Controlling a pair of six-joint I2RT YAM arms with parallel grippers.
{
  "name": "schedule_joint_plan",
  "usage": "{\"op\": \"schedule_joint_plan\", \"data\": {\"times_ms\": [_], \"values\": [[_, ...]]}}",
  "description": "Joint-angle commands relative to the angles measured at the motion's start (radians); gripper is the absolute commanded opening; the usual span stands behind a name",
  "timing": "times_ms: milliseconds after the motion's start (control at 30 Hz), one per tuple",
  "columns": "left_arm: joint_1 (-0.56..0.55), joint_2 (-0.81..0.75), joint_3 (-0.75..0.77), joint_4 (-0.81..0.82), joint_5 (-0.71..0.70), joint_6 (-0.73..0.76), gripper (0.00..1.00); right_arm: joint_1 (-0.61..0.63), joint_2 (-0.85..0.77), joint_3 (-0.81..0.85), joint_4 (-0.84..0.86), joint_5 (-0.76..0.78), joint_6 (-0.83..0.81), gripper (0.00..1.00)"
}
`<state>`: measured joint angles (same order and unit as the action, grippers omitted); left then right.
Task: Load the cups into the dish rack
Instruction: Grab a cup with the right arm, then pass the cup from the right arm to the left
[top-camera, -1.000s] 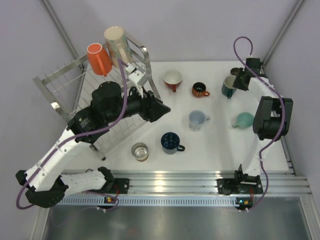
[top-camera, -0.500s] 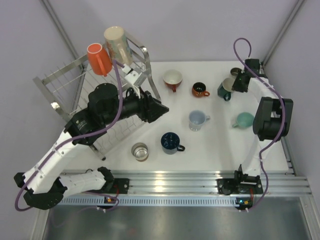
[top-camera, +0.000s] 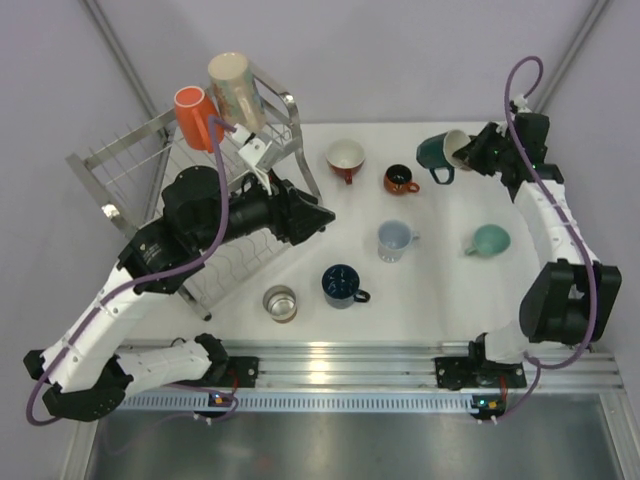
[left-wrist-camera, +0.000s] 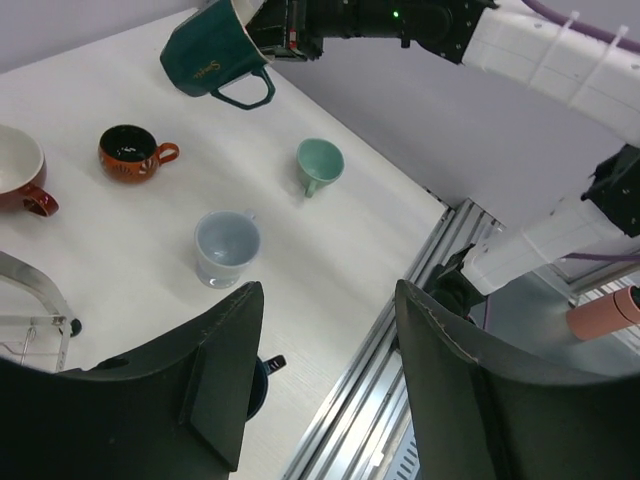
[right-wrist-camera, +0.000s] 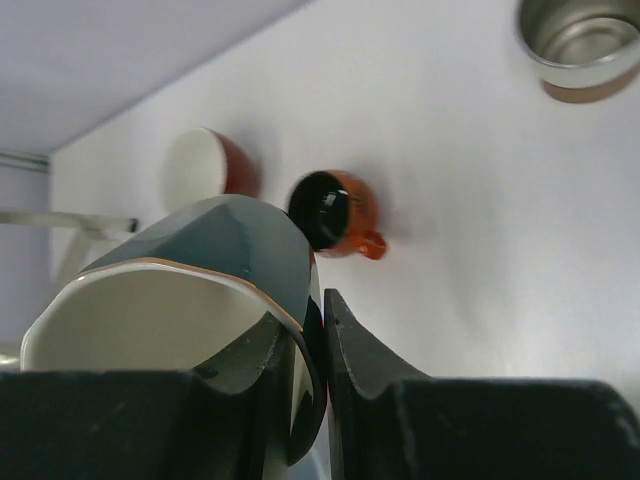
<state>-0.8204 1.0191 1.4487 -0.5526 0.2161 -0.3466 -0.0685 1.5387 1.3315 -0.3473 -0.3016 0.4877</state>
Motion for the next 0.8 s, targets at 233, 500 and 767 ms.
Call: {"op": "schedule_joint_plan", "data": {"times_ms": [233, 500, 767], "values": [[-0.002, 0.03, 0.055, 0.098, 0.074, -0.032, 0.63, 0.116, -0.397, -0.274, 0.557, -0.257, 0.402, 0.0], [-0.002, 0.059, 0.016, 0.276, 0.164, -0.097, 0.64, 0.151, -0.583, -0.46, 0.896, -0.22, 0.724, 0.0], [-0.002, 0.076, -0.096, 0.532, 0.241, -0.201, 0.66, 0.209, -0.657, -0.551, 1.154, -0.169, 0.971, 0.0]]}}
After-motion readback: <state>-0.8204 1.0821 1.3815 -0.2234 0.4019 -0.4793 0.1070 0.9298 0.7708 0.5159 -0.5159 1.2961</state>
